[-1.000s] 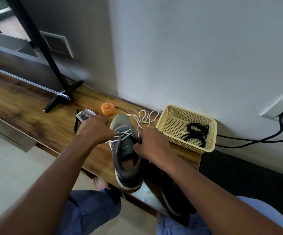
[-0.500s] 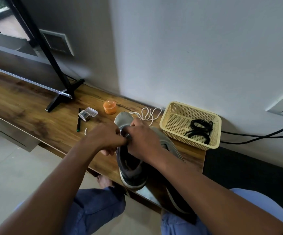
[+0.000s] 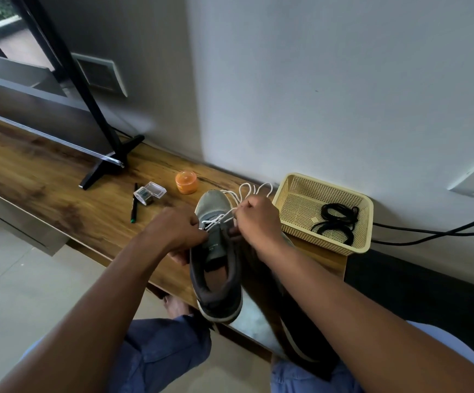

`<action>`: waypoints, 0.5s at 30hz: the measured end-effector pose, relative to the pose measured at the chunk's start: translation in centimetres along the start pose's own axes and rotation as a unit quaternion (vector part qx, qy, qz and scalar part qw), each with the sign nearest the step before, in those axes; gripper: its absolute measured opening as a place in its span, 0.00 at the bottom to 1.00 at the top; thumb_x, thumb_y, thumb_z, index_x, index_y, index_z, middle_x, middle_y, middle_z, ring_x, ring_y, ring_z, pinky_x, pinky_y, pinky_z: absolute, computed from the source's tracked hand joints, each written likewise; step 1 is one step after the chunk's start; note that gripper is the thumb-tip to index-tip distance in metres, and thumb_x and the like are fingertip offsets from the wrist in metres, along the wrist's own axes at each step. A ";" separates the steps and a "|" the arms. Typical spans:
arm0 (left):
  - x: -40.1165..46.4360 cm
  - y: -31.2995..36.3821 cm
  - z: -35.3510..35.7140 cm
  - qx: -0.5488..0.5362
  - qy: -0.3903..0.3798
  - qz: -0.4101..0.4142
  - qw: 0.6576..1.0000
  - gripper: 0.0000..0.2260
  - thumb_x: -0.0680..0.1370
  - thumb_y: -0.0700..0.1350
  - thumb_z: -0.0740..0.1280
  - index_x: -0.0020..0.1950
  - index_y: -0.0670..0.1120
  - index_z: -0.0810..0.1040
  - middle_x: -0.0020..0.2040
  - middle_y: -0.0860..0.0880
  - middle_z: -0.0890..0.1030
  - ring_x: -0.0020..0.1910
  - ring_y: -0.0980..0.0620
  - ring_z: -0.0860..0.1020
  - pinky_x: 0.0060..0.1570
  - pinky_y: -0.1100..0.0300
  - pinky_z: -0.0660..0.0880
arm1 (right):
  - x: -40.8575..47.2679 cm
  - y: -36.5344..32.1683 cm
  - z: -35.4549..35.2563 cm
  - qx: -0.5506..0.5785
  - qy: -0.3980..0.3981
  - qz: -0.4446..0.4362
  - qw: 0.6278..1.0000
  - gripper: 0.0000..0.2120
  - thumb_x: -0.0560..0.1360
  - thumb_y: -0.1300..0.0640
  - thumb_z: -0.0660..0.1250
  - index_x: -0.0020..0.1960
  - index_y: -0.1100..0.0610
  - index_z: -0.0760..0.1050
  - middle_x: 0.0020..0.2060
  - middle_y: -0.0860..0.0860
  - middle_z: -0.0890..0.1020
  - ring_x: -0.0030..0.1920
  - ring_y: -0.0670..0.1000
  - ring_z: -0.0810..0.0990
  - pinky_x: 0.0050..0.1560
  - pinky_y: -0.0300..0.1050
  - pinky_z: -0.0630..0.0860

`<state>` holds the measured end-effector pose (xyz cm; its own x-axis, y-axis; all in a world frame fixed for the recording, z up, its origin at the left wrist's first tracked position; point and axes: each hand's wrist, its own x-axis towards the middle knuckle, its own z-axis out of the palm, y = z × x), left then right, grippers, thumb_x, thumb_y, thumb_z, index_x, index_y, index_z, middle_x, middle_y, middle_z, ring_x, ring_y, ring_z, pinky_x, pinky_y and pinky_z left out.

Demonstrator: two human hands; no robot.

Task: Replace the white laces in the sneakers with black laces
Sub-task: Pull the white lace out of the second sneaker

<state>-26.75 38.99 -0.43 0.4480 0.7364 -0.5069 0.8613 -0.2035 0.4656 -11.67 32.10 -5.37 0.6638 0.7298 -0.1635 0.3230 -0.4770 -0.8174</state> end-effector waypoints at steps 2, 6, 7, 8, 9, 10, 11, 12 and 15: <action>0.0 0.1 0.1 -0.001 -0.002 0.005 1.000 0.07 0.80 0.43 0.68 0.47 0.41 0.81 0.37 0.42 0.87 0.31 0.44 0.86 0.44 0.48 0.86 | -0.3 0.0 -0.3 -0.055 -0.025 -0.014 0.998 0.06 0.73 0.61 0.64 0.47 0.58 0.80 0.44 0.52 0.82 0.45 0.56 0.81 0.42 0.48 0.77; 0.0 0.4 0.2 0.010 -0.004 0.007 1.000 0.08 0.81 0.43 0.65 0.49 0.42 0.82 0.36 0.42 0.87 0.31 0.45 0.86 0.45 0.48 0.86 | -2.1 -0.6 0.1 -0.190 -0.076 -0.188 0.961 0.17 0.73 0.52 0.67 0.62 0.50 0.77 0.58 0.52 0.73 0.58 0.55 0.73 0.51 0.46 0.69; 0.1 0.3 0.2 0.011 -0.006 0.007 1.000 0.08 0.81 0.42 0.64 0.50 0.42 0.82 0.36 0.43 0.87 0.31 0.45 0.86 0.45 0.48 0.86 | -2.4 -0.8 0.4 -0.234 -0.076 -0.220 0.944 0.15 0.72 0.51 0.67 0.58 0.50 0.78 0.58 0.51 0.73 0.60 0.56 0.73 0.52 0.48 0.72; 0.1 0.1 0.1 0.009 -0.009 0.007 1.000 0.08 0.81 0.42 0.64 0.50 0.42 0.82 0.36 0.42 0.87 0.31 0.45 0.86 0.46 0.48 0.86 | -2.7 -0.9 0.6 -0.268 -0.073 -0.239 0.930 0.13 0.71 0.51 0.67 0.54 0.51 0.80 0.58 0.51 0.74 0.60 0.57 0.72 0.53 0.51 0.75; 0.2 0.0 0.0 0.005 -0.013 0.006 1.000 0.08 0.81 0.43 0.64 0.50 0.42 0.82 0.37 0.42 0.87 0.32 0.45 0.87 0.47 0.47 0.86 | -2.9 -0.8 0.7 -0.292 -0.071 -0.250 0.920 0.11 0.70 0.51 0.68 0.51 0.51 0.81 0.57 0.52 0.74 0.60 0.58 0.72 0.53 0.52 0.77; 0.2 -0.1 0.0 0.000 -0.017 0.006 1.000 0.08 0.81 0.43 0.65 0.50 0.42 0.82 0.37 0.42 0.87 0.33 0.45 0.87 0.48 0.46 0.86 | -3.0 -0.7 0.7 -0.305 -0.069 -0.258 0.914 0.09 0.70 0.52 0.68 0.50 0.52 0.81 0.56 0.52 0.75 0.59 0.58 0.72 0.53 0.53 0.77; 0.2 -0.1 -0.1 -0.006 -0.020 0.006 1.000 0.08 0.81 0.43 0.65 0.50 0.42 0.82 0.37 0.42 0.87 0.33 0.44 0.87 0.48 0.46 0.86 | -3.0 -0.4 0.7 -0.311 -0.068 -0.266 0.910 0.08 0.71 0.53 0.68 0.49 0.53 0.81 0.56 0.53 0.75 0.59 0.59 0.73 0.51 0.52 0.76; 0.1 -0.1 0.0 -0.012 -0.021 0.005 1.000 0.07 0.81 0.42 0.65 0.50 0.42 0.82 0.37 0.42 0.87 0.33 0.44 0.87 0.48 0.46 0.86 | -3.1 -0.2 0.7 -0.310 -0.064 -0.275 0.908 0.07 0.71 0.55 0.68 0.49 0.53 0.81 0.55 0.53 0.75 0.58 0.59 0.73 0.49 0.51 0.75; -0.1 0.2 -0.1 -0.023 -0.022 0.002 0.999 0.06 0.81 0.41 0.65 0.51 0.42 0.82 0.37 0.42 0.87 0.33 0.44 0.87 0.46 0.48 0.86 | -3.0 0.0 0.7 -0.287 -0.044 -0.279 0.916 0.07 0.74 0.55 0.66 0.48 0.53 0.82 0.53 0.53 0.76 0.57 0.59 0.74 0.46 0.51 0.76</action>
<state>-26.67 38.93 -0.22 0.4626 0.7060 -0.5363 0.8479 -0.1756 0.5003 -14.10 30.30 -5.26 0.2395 0.9626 0.1267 0.9128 -0.1787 -0.3674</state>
